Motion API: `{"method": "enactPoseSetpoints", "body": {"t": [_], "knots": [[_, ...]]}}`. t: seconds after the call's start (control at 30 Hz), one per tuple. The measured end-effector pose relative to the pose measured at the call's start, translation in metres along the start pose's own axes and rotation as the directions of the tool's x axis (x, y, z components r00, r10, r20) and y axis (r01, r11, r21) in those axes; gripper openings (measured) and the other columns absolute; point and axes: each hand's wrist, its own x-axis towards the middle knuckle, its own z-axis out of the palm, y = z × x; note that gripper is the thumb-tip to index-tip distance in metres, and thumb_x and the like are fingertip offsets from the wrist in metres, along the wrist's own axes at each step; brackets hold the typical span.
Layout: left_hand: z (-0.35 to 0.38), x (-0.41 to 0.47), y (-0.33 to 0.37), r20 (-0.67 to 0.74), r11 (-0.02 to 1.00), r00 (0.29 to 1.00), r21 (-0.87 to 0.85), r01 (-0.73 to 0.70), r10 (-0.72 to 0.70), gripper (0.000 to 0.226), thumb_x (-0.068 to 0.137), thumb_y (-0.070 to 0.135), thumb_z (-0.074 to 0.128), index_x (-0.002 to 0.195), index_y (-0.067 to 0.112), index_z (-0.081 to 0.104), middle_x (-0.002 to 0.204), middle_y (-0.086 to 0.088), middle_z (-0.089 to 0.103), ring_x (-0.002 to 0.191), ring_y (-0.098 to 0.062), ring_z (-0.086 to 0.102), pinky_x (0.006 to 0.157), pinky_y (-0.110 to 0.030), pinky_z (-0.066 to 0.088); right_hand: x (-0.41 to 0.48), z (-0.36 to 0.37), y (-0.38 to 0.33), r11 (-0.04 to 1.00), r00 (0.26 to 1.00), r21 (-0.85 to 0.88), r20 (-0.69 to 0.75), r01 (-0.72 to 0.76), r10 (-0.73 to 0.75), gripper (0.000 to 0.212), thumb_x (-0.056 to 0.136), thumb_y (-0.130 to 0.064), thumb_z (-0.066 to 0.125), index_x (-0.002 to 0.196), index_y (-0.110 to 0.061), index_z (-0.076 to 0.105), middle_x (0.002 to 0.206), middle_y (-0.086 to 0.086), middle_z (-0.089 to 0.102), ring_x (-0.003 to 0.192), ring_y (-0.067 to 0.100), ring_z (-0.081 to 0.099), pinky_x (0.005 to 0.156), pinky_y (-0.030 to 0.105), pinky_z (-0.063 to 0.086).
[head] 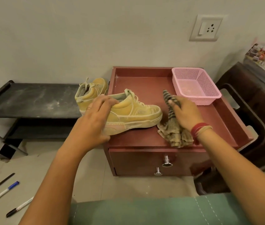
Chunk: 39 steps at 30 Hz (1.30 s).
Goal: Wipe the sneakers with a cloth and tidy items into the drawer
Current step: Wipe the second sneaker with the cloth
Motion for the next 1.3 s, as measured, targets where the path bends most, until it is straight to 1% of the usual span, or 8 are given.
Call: {"method": "enactPoseSetpoints", "body": {"t": [0.17, 0.53, 0.67, 0.8, 0.9, 1.07, 1.2, 1.3], "knots": [[0.004, 0.002, -0.002, -0.014, 1.000, 1.000, 0.019, -0.022, 0.022, 0.094, 0.056, 0.003, 0.083, 0.132, 0.028, 0.034, 0.142, 0.006, 0.030, 0.137, -0.020, 0.030, 0.076, -0.037, 0.055, -0.021, 0.021, -0.008, 0.952, 0.968, 0.273, 0.164, 0.141, -0.190, 0.034, 0.097, -0.022, 0.049, 0.130, -0.016, 0.054, 0.129, -0.009, 0.052, 0.124, 0.004, 0.045, 0.098, 0.009, 0.029], [0.007, 0.002, -0.008, -0.013, 1.000, 1.000, -0.010, 0.003, -0.003, 0.089, 0.062, 0.001, 0.078, 0.133, 0.033, 0.035, 0.153, 0.006, 0.019, 0.136, -0.020, 0.032, 0.069, -0.032, 0.051, -0.032, 0.044, -0.013, 0.886, 0.969, 0.463, 0.204, 0.032, -0.141, 0.039, 0.098, -0.023, 0.046, 0.135, -0.012, 0.049, 0.138, -0.005, 0.049, 0.129, 0.006, 0.042, 0.110, 0.019, 0.031], [0.005, 0.002, -0.007, -0.019, 0.999, 1.000, -0.040, -0.007, 0.006, 0.090, 0.059, -0.002, 0.077, 0.131, 0.033, 0.035, 0.147, 0.009, 0.025, 0.130, -0.015, 0.036, 0.072, -0.037, 0.054, -0.020, 0.050, -0.004, 0.863, 0.979, 0.475, 0.181, -0.172, 0.095, 0.046, 0.098, -0.032, 0.045, 0.138, -0.008, 0.045, 0.139, 0.009, 0.050, 0.131, 0.022, 0.044, 0.112, 0.042, 0.033], [0.004, 0.004, -0.009, -0.009, 0.998, 1.000, -0.069, -0.002, 0.001, 0.094, 0.056, -0.004, 0.078, 0.131, 0.033, 0.035, 0.145, 0.009, 0.025, 0.130, -0.012, 0.033, 0.076, -0.037, 0.054, -0.040, 0.058, -0.033, 0.817, 0.991, 0.569, 0.135, -0.091, 0.016, 0.043, 0.098, -0.034, 0.043, 0.140, -0.023, 0.040, 0.148, -0.004, 0.038, 0.139, 0.012, 0.029, 0.116, 0.033, 0.023], [0.005, 0.004, -0.010, -0.005, 0.998, 1.000, -0.066, -0.008, 0.008, 0.095, 0.055, -0.004, 0.079, 0.132, 0.032, 0.035, 0.145, 0.009, 0.025, 0.129, -0.009, 0.032, 0.077, -0.033, 0.052, -0.045, 0.062, -0.033, 0.851, 0.984, 0.523, 0.117, 0.052, -0.133, 0.041, 0.099, -0.028, 0.042, 0.139, -0.034, 0.032, 0.150, -0.013, 0.027, 0.144, 0.011, 0.015, 0.117, 0.030, 0.015], [0.008, 0.002, -0.010, -0.007, 0.999, 1.000, -0.048, -0.014, 0.014, 0.092, 0.058, -0.004, 0.078, 0.131, 0.033, 0.036, 0.146, 0.008, 0.026, 0.131, -0.013, 0.033, 0.077, -0.028, 0.048, -0.027, 0.065, -0.017, 0.913, 0.995, 0.401, 0.099, -0.069, 0.032, 0.048, 0.100, -0.033, 0.039, 0.145, -0.017, 0.033, 0.152, 0.000, 0.029, 0.145, 0.017, 0.011, 0.118, 0.035, 0.011], [0.008, 0.002, -0.011, -0.023, 0.999, 0.999, -0.037, -0.040, 0.039, 0.089, 0.059, -0.005, 0.077, 0.130, 0.030, 0.038, 0.145, 0.007, 0.026, 0.130, -0.014, 0.033, 0.077, -0.032, 0.051, -0.032, 0.062, -0.016, 0.934, 0.974, 0.336, 0.140, 0.122, -0.178, 0.045, 0.099, -0.035, 0.040, 0.141, -0.019, 0.039, 0.142, -0.012, 0.034, 0.137, 0.004, 0.022, 0.113, 0.025, 0.019], [0.008, 0.001, -0.010, -0.028, 0.999, 0.998, -0.018, -0.051, 0.051, 0.090, 0.059, -0.005, 0.077, 0.130, 0.032, 0.037, 0.147, 0.009, 0.024, 0.129, -0.014, 0.034, 0.071, -0.039, 0.056, -0.013, 0.054, 0.007, 0.952, 0.990, 0.307, 0.137, -0.011, -0.033, 0.045, 0.097, -0.040, 0.042, 0.131, -0.014, 0.052, 0.133, 0.005, 0.055, 0.128, 0.023, 0.047, 0.107, 0.039, 0.037]]}}
